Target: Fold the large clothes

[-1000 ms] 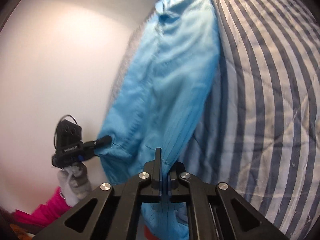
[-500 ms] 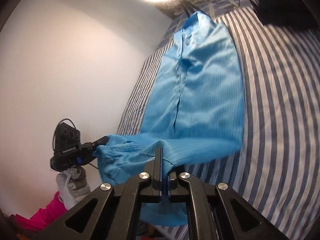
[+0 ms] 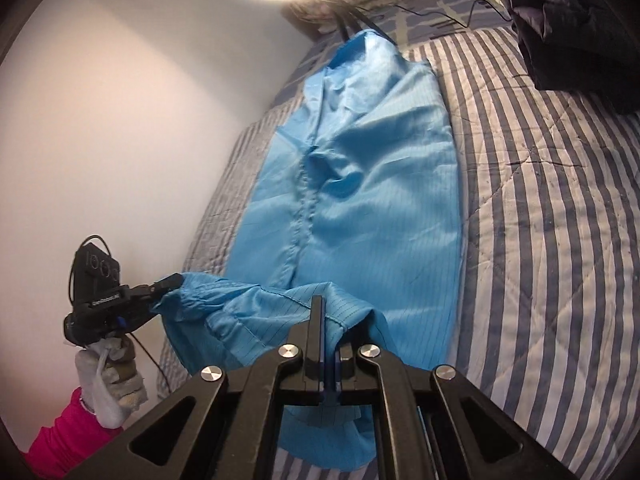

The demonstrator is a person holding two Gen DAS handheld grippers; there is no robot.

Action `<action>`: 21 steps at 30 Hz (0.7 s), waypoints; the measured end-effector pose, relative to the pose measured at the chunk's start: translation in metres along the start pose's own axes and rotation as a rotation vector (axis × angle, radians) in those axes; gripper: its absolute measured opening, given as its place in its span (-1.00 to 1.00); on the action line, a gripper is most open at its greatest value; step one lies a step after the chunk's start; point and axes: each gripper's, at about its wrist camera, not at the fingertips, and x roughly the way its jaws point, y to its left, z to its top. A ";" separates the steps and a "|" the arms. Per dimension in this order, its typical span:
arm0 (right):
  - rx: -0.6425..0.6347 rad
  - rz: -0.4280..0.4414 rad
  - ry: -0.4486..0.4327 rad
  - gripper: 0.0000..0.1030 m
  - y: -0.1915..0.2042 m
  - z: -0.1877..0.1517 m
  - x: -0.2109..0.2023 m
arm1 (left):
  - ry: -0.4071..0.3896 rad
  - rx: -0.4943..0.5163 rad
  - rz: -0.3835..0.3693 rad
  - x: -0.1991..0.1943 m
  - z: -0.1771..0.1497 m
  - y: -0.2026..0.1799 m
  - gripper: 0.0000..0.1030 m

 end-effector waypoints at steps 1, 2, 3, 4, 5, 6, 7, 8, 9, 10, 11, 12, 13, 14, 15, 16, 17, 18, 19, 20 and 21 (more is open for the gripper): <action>-0.002 -0.007 0.005 -1.00 -0.002 0.002 0.004 | 0.003 0.003 0.006 0.002 0.001 0.001 -0.99; -0.005 -0.012 0.010 -1.00 -0.004 0.003 0.007 | 0.007 0.005 0.012 0.006 0.002 0.002 -0.99; -0.009 -0.017 0.012 -1.00 -0.004 0.004 0.009 | 0.011 0.009 0.017 0.008 0.003 0.004 -0.99; -0.013 -0.024 0.015 -1.00 -0.006 0.005 0.012 | 0.013 0.013 0.024 0.010 0.003 0.005 -0.99; -0.015 -0.030 0.019 -1.00 -0.007 0.005 0.016 | 0.012 0.019 0.039 0.014 0.004 0.006 -0.99; -0.016 -0.033 0.024 -1.00 -0.008 0.005 0.018 | 0.013 0.022 0.046 0.016 0.004 0.007 -0.98; -0.021 -0.042 0.032 -0.99 -0.009 0.005 0.020 | 0.020 0.022 0.052 0.019 0.005 0.009 -0.98; -0.033 -0.051 0.038 -0.91 -0.009 0.005 0.023 | 0.026 0.022 0.055 0.021 0.005 0.010 -0.98; -0.039 -0.055 0.042 -0.87 -0.009 0.004 0.024 | 0.029 0.019 0.051 0.022 0.006 0.012 -0.98; -0.039 -0.064 0.047 -0.71 -0.009 0.004 0.024 | 0.033 0.017 0.049 0.023 0.007 0.014 -0.98; -0.036 -0.060 0.049 -0.33 -0.009 0.005 0.023 | 0.040 0.012 0.052 0.023 0.008 0.015 -0.83; -0.029 -0.052 0.043 -0.18 -0.010 0.005 0.020 | 0.046 0.003 0.053 0.022 0.010 0.016 -0.56; -0.026 -0.050 0.038 0.09 -0.010 0.005 0.017 | 0.044 -0.003 0.047 0.020 0.011 0.017 -0.43; -0.028 -0.047 0.031 0.16 -0.010 0.005 0.012 | 0.028 -0.005 0.035 0.015 0.012 0.017 -0.30; -0.035 -0.044 0.025 0.16 -0.009 0.005 0.007 | 0.020 -0.001 0.033 0.010 0.012 0.017 -0.29; -0.043 -0.044 0.020 0.16 -0.008 0.005 0.000 | 0.015 0.020 0.031 0.004 0.013 0.014 -0.29; -0.055 -0.040 0.013 0.16 -0.006 0.004 -0.007 | 0.013 0.045 0.029 -0.003 0.012 0.011 -0.29; -0.067 -0.036 0.011 0.17 -0.004 0.002 -0.011 | 0.011 0.068 0.027 -0.008 0.010 0.007 -0.29; -0.091 -0.034 0.012 0.16 0.000 -0.001 -0.019 | 0.011 0.116 0.027 -0.016 0.005 0.001 -0.29; -0.121 -0.028 0.014 0.16 0.004 -0.006 -0.026 | 0.019 0.152 0.029 -0.021 0.000 -0.003 -0.29; -0.146 -0.020 0.020 0.16 0.008 -0.011 -0.030 | 0.031 0.181 0.025 -0.025 -0.007 -0.007 -0.29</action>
